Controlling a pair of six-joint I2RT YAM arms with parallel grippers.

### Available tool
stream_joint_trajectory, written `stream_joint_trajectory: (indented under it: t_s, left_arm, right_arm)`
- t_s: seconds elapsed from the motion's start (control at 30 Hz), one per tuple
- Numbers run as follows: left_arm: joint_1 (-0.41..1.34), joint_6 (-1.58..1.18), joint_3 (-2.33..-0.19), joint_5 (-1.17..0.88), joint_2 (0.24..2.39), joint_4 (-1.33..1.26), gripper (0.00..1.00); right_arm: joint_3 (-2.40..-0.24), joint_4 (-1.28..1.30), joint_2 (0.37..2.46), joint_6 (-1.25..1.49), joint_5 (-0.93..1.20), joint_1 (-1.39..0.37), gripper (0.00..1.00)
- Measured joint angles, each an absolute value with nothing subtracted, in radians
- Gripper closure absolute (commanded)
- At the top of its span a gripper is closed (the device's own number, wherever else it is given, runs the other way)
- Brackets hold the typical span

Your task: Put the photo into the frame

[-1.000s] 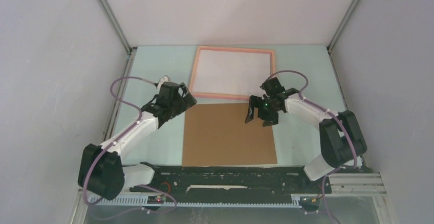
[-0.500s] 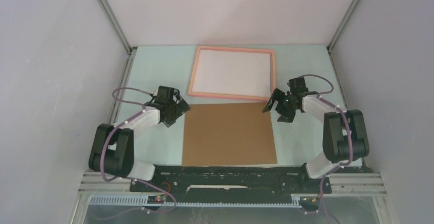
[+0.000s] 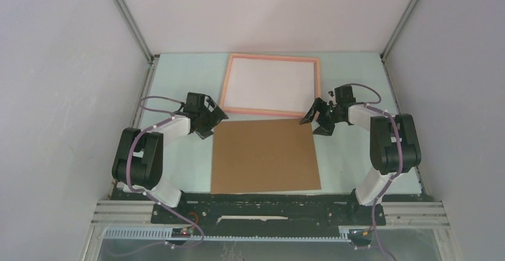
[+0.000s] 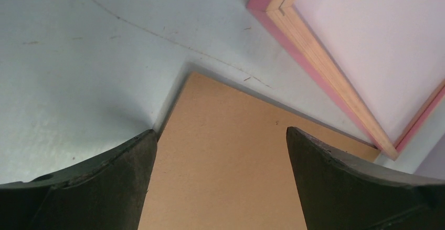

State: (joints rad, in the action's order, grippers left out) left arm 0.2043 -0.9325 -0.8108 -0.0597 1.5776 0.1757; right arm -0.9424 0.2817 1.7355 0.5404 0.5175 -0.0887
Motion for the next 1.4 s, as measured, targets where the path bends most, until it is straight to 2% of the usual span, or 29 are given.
stream_joint_trajectory:
  t_s: [0.1,0.33,0.63,0.9,1.4]
  left_arm:
    - [0.197,-0.923,-0.821,-0.089,1.586,0.165,0.02]
    - [0.179,-0.885,-0.818,-0.142,1.569,0.147,0.02]
    - [0.17,-0.87,-0.797,-0.157,1.313,0.15,0.02]
    - [0.166,-0.873,-0.808,-0.142,1.266,0.146,0.02]
    - [0.165,-0.893,-1.12,-0.123,1.417,0.143,0.02]
  right_arm:
    - [-0.946,0.274,1.745,0.541,0.538,-0.087,0.22]
    - [-0.899,0.251,1.704,0.539,0.537,-0.101,0.25]
    - [-0.842,0.299,1.445,0.572,0.506,-0.13,0.25]
    - [-0.847,0.257,1.414,0.656,0.501,-0.128,0.25]
    - [-1.163,0.273,1.451,0.69,0.41,-0.113,0.25]
